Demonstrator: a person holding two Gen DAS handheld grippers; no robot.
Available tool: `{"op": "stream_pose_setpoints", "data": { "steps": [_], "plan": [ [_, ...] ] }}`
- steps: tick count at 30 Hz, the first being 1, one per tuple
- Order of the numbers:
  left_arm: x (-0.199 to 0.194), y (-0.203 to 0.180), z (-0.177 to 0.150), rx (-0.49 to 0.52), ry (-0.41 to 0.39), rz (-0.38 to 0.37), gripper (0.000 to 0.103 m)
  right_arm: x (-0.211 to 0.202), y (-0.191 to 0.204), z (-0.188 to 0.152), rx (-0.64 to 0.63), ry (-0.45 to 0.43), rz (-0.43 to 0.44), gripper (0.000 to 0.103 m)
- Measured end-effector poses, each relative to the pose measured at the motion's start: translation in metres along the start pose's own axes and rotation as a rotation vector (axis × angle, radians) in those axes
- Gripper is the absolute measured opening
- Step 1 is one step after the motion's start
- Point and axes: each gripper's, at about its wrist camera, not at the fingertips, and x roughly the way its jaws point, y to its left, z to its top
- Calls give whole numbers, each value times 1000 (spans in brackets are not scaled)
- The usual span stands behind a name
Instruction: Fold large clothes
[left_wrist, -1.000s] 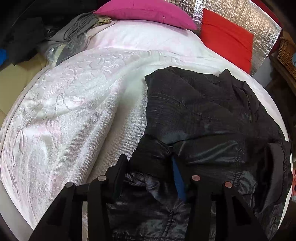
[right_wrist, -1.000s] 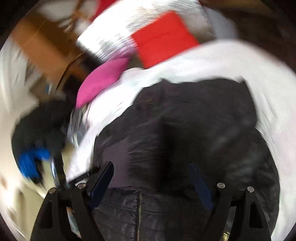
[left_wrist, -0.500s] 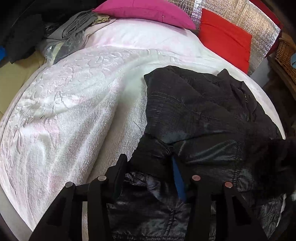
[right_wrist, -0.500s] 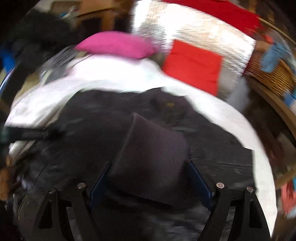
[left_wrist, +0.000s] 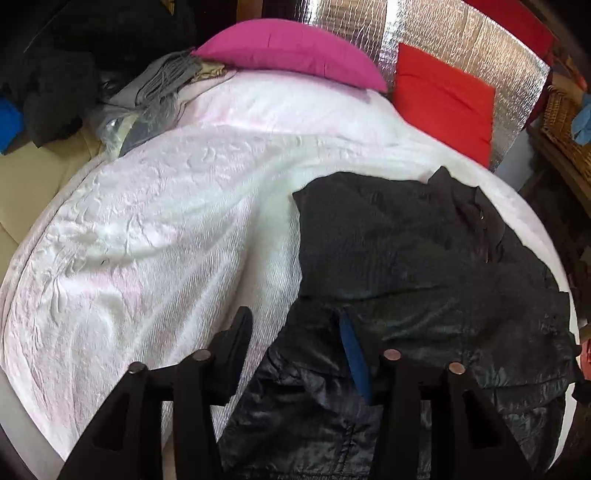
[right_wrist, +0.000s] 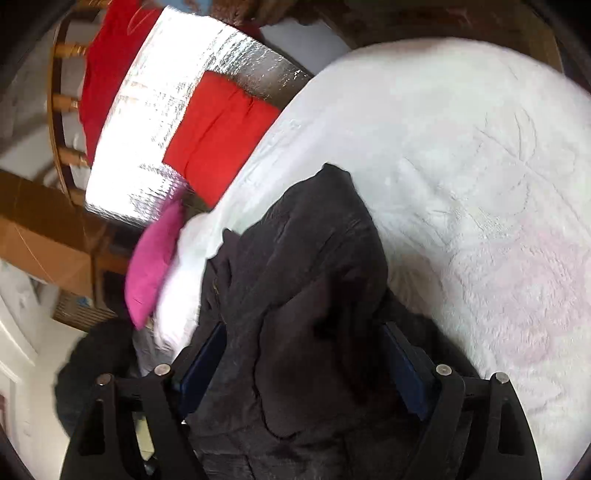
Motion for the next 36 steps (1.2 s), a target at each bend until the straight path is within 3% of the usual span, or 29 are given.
{"op": "stream_pose_setpoints", "data": {
  "steps": [1,2,4,6,7,8,9,11,16,19,21,23,26,28,29,31,33,36],
  "plan": [
    [2,0,1,-2,10,-18,66,1,-2,3,-2,8,27,87],
    [6,1,1,-11,24,-38,67,2,0,4,-23,11,41,87],
    [17,0,0,-31,69,-86,67,10,9,2,-108,43,-23,83],
    [25,-1,-1,-47,97,-105,67,19,17,-7,-176,68,-107,71],
    [26,-2,-3,-47,86,-87,56,24,21,-9,-213,75,-150,63],
    [24,-4,-3,-40,66,-59,48,29,27,-12,-258,77,-195,47],
    [22,-5,-1,-32,50,-56,38,31,33,-15,-301,73,-234,40],
    [18,-6,0,-40,27,-56,28,30,45,-21,-401,48,-300,32],
    [0,-4,1,-67,-58,-34,12,17,73,-32,-583,-114,-357,23],
    [-4,-9,1,-24,-98,73,4,16,73,-27,-578,-168,-330,22],
    [11,-10,-1,13,-44,142,4,29,70,-17,-571,-147,-351,22],
    [27,-3,-3,-32,31,95,4,50,53,-12,-557,-71,-402,22],
    [25,9,1,-92,44,37,7,48,43,-2,-464,-19,-339,23],
    [19,17,6,-131,31,6,27,25,43,9,-396,-39,-250,29],
    [17,21,7,-149,21,-6,33,15,42,12,-381,-72,-221,52],
    [14,25,10,-168,11,-41,65,-1,35,18,-344,-154,-215,103],
    [10,28,13,-182,-8,-98,68,-8,23,26,-296,-209,-175,103],
    [3,16,17,-167,-44,-128,70,8,7,38,-234,-147,-128,103]
  ]
}}
